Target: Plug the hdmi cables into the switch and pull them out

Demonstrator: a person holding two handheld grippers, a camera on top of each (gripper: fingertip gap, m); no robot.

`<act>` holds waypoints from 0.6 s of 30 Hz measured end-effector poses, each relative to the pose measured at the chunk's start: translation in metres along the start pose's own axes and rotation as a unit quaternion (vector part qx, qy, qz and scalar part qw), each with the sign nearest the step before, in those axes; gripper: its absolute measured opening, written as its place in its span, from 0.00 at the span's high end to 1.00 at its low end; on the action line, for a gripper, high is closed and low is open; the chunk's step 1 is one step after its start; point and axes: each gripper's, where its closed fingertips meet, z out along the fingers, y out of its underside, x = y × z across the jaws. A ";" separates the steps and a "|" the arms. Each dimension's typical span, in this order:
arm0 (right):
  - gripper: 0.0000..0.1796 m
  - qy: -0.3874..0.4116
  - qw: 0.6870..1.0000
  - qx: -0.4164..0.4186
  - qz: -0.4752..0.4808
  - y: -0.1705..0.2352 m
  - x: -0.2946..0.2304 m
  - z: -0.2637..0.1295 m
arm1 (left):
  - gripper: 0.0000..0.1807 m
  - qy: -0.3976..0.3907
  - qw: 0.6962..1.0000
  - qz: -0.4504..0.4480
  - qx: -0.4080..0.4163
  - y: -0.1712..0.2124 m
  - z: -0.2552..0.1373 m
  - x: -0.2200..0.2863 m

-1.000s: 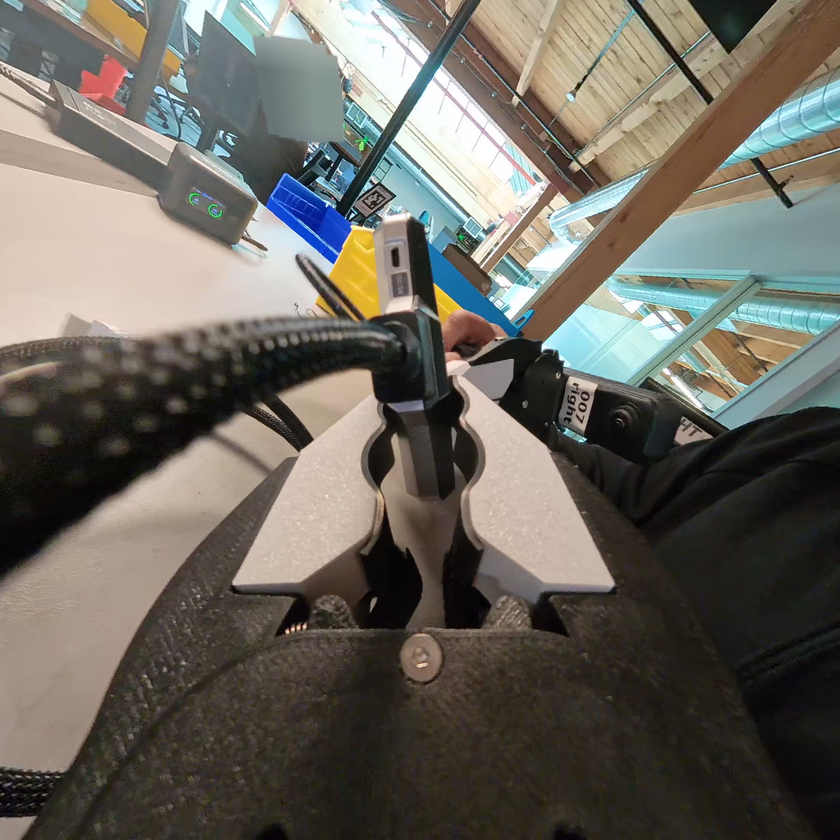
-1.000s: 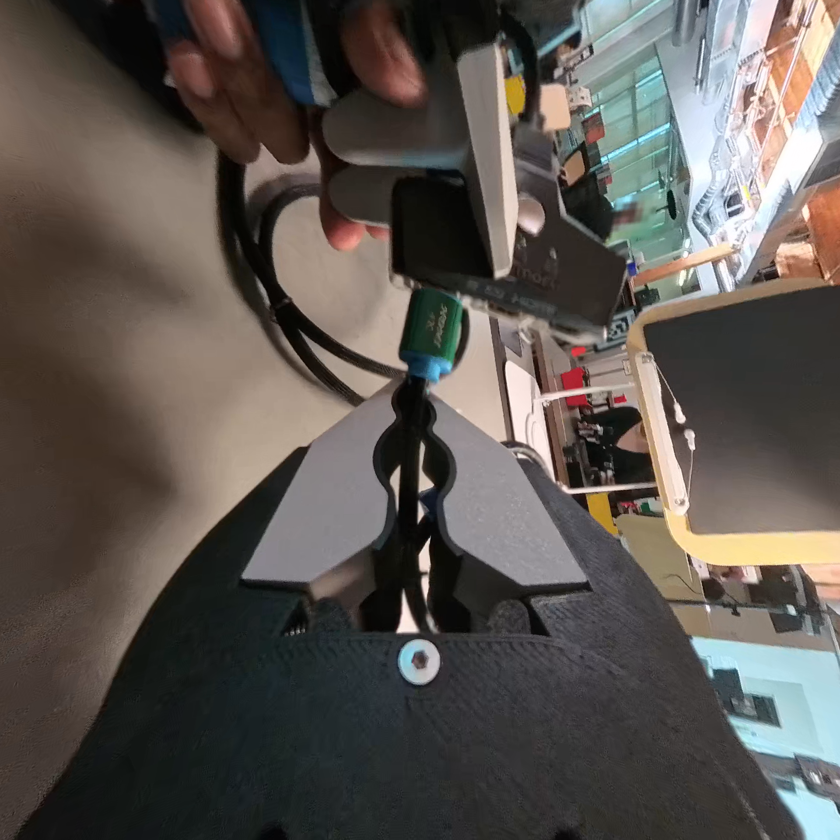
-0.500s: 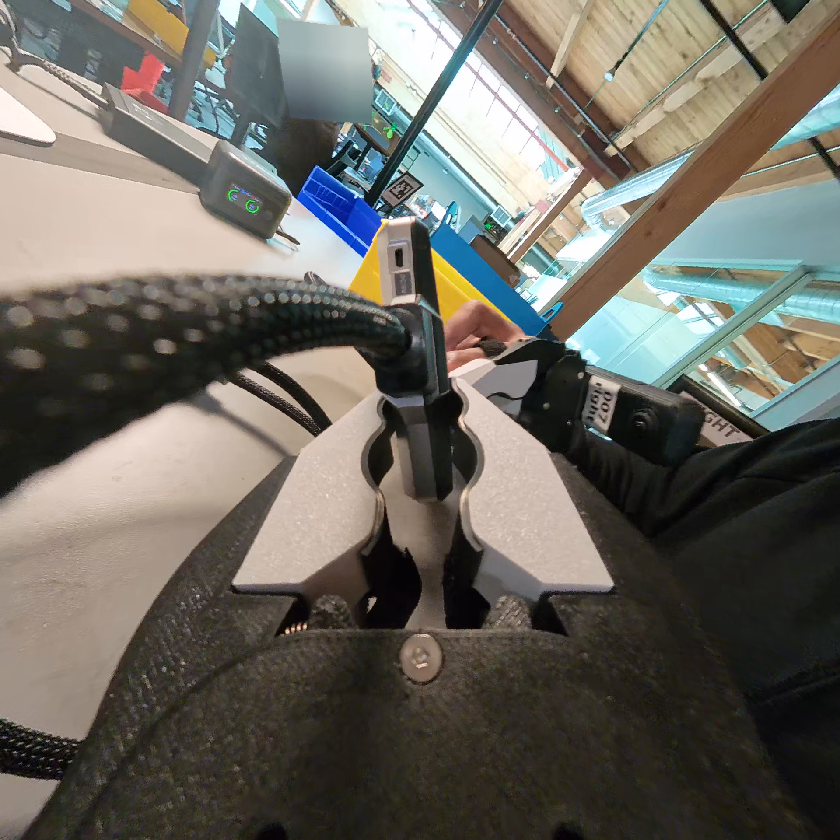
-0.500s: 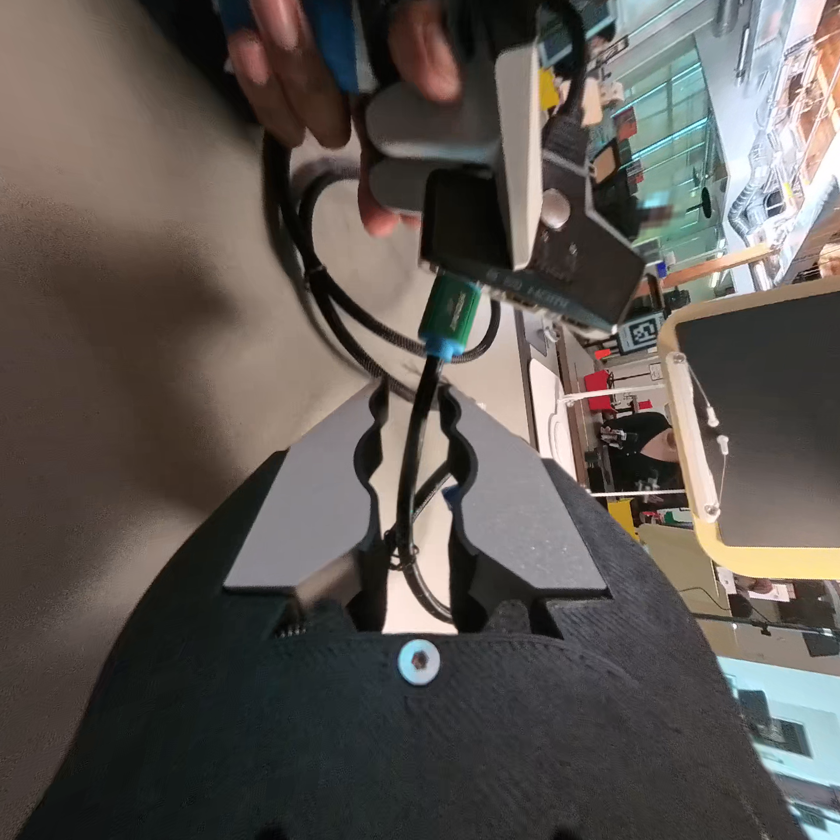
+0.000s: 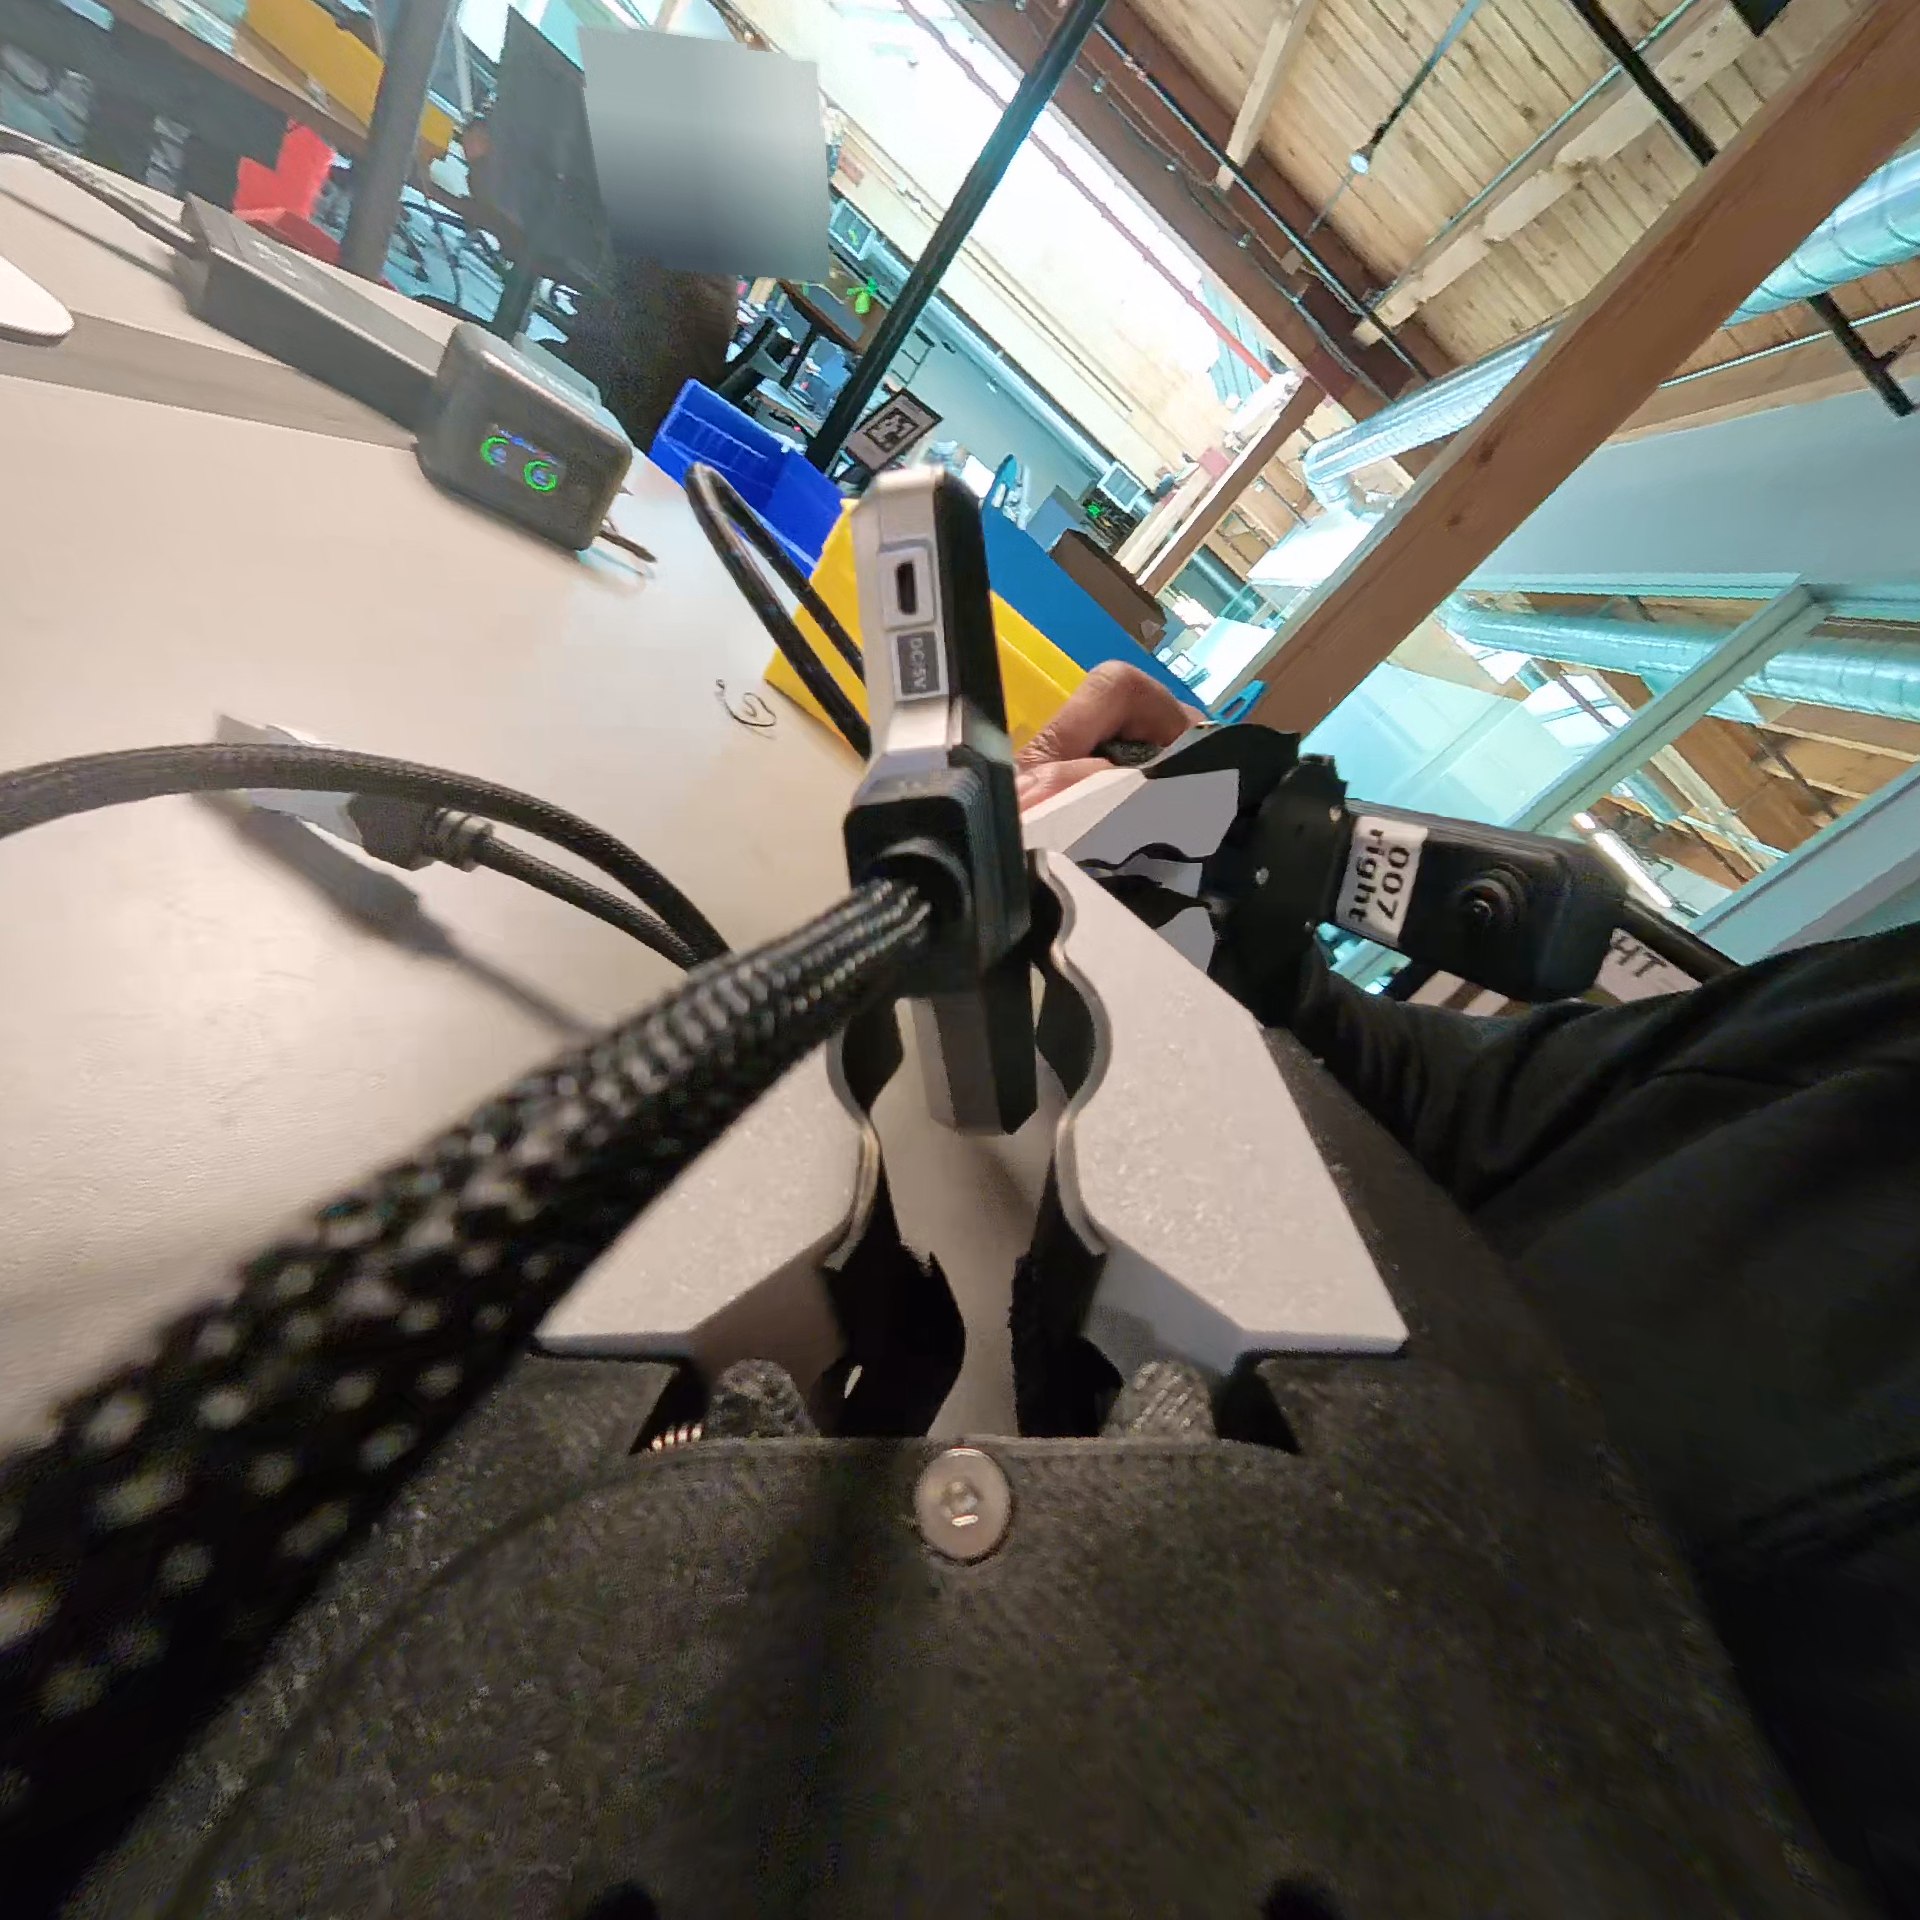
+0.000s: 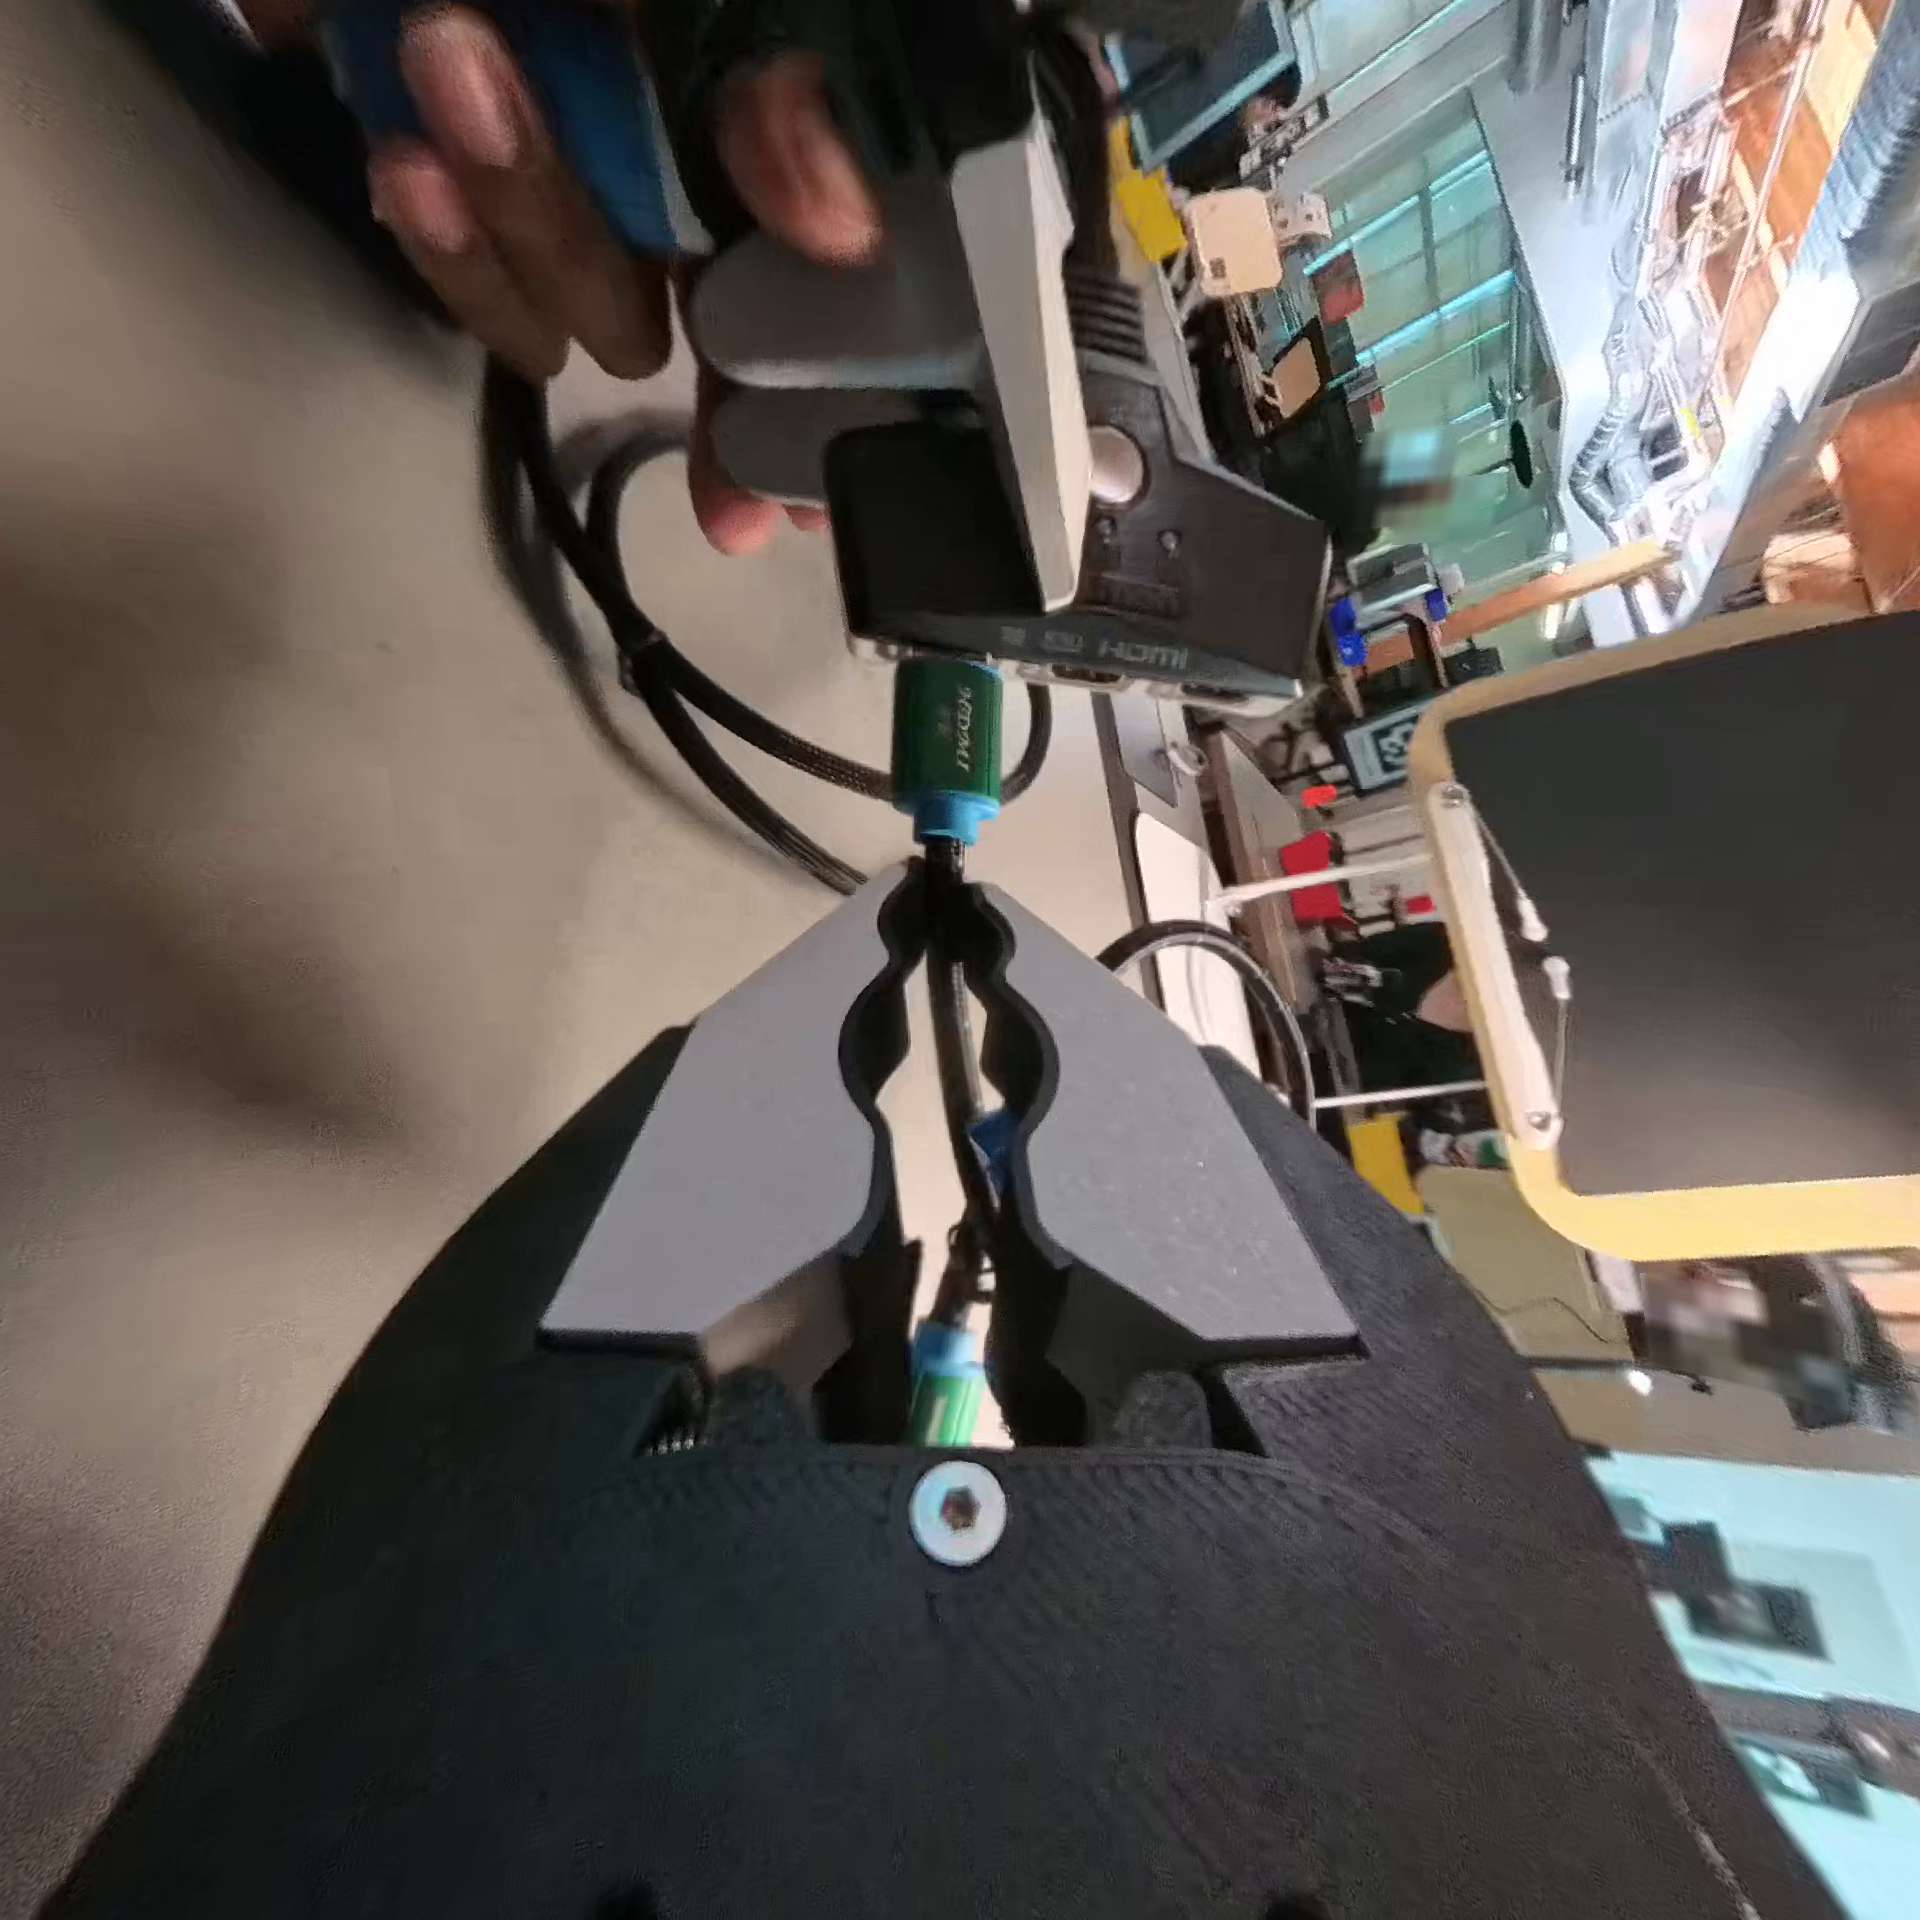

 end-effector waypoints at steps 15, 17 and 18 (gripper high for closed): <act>0.96 -0.023 0.999 0.033 0.007 -0.010 -0.005 -0.008 | 0.88 0.043 0.998 -0.035 0.000 -0.002 -0.002 0.006; 0.96 -0.031 0.999 0.038 -0.001 -0.015 -0.010 -0.007 | 0.89 0.046 0.998 -0.044 0.002 -0.003 -0.004 0.005; 0.96 -0.027 0.999 0.033 -0.004 -0.013 -0.008 -0.007 | 0.88 0.041 0.998 -0.039 0.003 -0.003 -0.004 0.005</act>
